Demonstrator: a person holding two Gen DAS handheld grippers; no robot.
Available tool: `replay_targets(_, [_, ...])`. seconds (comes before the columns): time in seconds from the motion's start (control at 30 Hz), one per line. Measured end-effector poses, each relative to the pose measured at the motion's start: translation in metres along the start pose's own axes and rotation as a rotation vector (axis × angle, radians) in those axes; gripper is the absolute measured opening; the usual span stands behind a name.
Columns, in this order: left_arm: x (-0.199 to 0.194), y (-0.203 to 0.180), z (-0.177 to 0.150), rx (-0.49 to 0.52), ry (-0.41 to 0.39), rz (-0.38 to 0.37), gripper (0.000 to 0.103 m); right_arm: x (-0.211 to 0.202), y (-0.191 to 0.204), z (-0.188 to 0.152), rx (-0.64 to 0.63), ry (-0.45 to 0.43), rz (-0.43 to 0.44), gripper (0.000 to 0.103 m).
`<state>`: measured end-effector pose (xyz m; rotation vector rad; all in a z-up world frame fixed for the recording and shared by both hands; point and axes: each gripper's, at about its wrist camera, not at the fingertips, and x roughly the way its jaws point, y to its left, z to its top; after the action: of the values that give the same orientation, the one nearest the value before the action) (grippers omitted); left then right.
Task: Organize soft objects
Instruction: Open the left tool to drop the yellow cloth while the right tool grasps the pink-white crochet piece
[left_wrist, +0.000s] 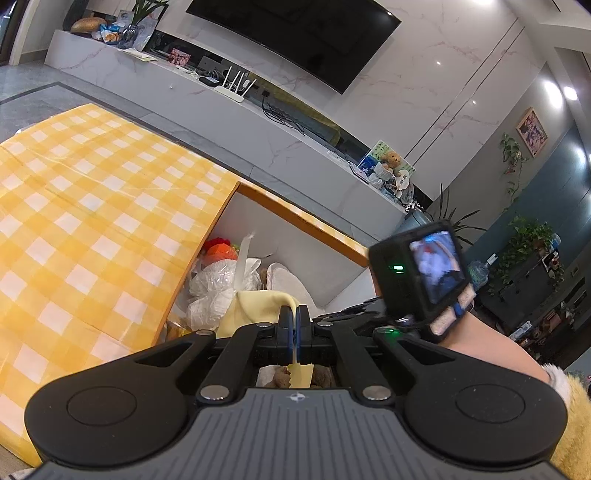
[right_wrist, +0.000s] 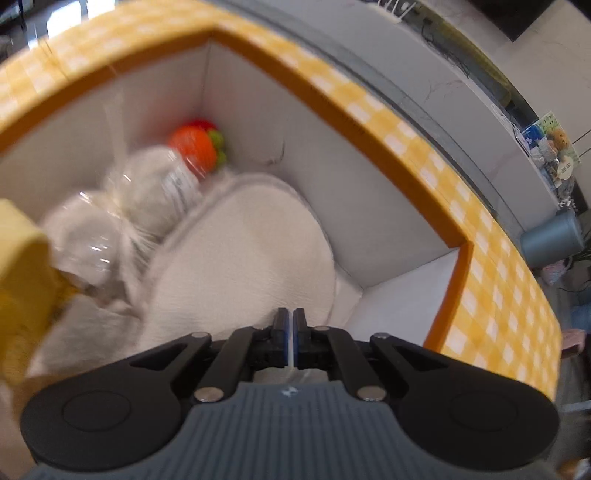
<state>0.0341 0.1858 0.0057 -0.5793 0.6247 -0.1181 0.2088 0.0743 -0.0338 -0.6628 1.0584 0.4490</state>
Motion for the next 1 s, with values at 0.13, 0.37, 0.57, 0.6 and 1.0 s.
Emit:
replay_targets(0.13, [0.0,-0.016,0.006,0.044,0.005,-0.009,0.001,-0.034,-0.008,-0.006,0.062,-0.115,0.047,0.001])
replay_targets(0.37, [0.009,-0.068,0.019,0.166,0.025,0.021,0.001,-0.103,-0.035,-0.03,0.144,-0.302,0.114,0.006])
replay_targets(0.57, [0.034,-0.109,0.026,0.242,0.046,-0.023,0.001,-0.144,-0.07,-0.069,0.21,-0.411,0.095,0.007])
replay_targets(0.6, [0.04,-0.112,0.028,0.233,0.061,-0.068,0.001,-0.147,-0.076,-0.075,0.219,-0.419,0.092,0.007])
replay_targets(1.0, [0.136,-0.102,0.022,0.182,0.172,0.008,0.002,-0.119,-0.14,-0.137,0.343,-0.408,0.045,0.007])
